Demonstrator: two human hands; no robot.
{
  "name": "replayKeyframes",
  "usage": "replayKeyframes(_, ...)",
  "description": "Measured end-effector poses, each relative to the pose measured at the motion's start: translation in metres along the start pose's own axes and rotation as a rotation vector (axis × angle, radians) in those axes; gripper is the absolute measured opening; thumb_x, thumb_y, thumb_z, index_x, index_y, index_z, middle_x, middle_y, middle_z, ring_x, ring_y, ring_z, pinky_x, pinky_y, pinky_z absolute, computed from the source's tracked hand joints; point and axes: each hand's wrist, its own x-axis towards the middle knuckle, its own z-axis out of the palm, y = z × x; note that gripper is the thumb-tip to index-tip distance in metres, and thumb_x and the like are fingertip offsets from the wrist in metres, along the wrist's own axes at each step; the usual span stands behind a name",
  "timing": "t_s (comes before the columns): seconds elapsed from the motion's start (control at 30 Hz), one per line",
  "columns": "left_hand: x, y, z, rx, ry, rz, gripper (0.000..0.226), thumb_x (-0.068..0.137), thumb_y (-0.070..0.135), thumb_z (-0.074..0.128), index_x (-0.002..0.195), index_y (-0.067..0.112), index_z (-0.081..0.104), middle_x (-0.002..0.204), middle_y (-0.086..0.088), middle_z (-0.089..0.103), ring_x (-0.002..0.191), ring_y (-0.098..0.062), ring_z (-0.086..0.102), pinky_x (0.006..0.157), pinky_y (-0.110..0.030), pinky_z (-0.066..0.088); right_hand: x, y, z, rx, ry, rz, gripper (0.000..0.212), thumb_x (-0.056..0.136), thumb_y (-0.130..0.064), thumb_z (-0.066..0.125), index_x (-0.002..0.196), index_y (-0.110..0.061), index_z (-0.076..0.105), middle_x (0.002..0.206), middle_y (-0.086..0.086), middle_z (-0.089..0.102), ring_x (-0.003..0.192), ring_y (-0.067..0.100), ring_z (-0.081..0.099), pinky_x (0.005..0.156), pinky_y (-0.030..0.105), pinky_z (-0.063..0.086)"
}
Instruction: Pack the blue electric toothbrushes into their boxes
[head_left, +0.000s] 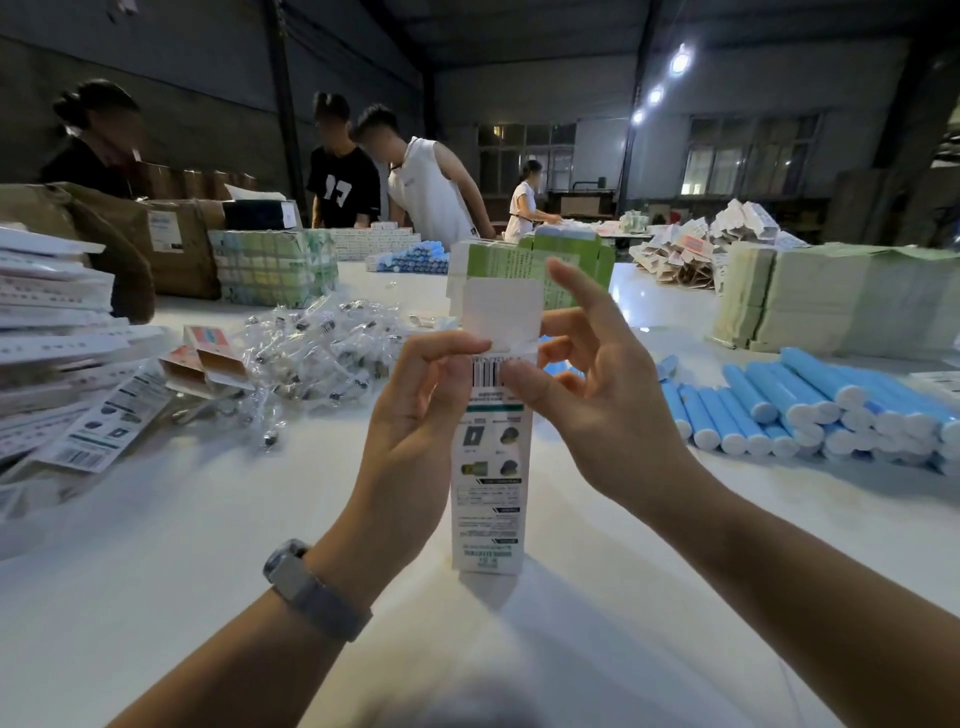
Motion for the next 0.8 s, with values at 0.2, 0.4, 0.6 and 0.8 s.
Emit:
replayKeyframes(0.2,0.0014,0.0010,0.0014,-0.040,0.014,0.018,0.011,0.090,0.032,0.059,0.099,0.037,0.064,0.102,-0.005,0.066,0.087,-0.022,0.065,0.073,-0.034,0.056,-0.0017,-0.0008,0.0019,0.005,0.002,-0.028,0.014,0.087,-0.024,0.068,0.095,-0.030,0.058,0.099,-0.007,0.067,0.086,0.017,0.062,0.072,0.045,0.057)
replayKeyframes(0.4,0.0042,0.0057,-0.0062,-0.158,-0.011,-0.108,0.035,0.080,0.029,0.068,0.113,0.034,0.057,0.102,-0.011,0.055,0.084,-0.025,0.065,0.069,-0.040,0.059,-0.0035,-0.0012,0.0035,-0.049,-0.016,-0.038,0.009,0.095,-0.022,0.063,0.098,-0.030,0.061,0.102,-0.007,0.068,0.090,0.016,0.062,0.070,0.043,0.058)
replayKeyframes(0.6,0.0050,0.0013,-0.0074,-0.135,-0.046,-0.050,0.011,0.087,0.023,0.063,0.098,0.022,0.065,0.101,-0.008,0.060,0.080,-0.021,0.064,0.067,-0.031,0.056,-0.0053,-0.0065,0.0055,0.036,-0.021,-0.042,0.007,0.090,-0.028,0.063,0.094,-0.030,0.068,0.106,-0.004,0.068,0.095,0.021,0.064,0.070,0.035,0.054)
replayKeyframes(0.8,0.0026,-0.0007,-0.0069,0.000,-0.036,-0.040,0.012,0.093,0.028,0.058,0.101,0.031,0.066,0.102,-0.011,0.058,0.085,-0.022,0.061,0.072,-0.037,0.054,-0.0009,-0.0075,0.0037,0.014,0.000,0.005,0.008,0.086,-0.023,0.064,0.085,-0.030,0.067,0.093,-0.008,0.070,0.081,0.007,0.063,0.068,0.031,0.058)
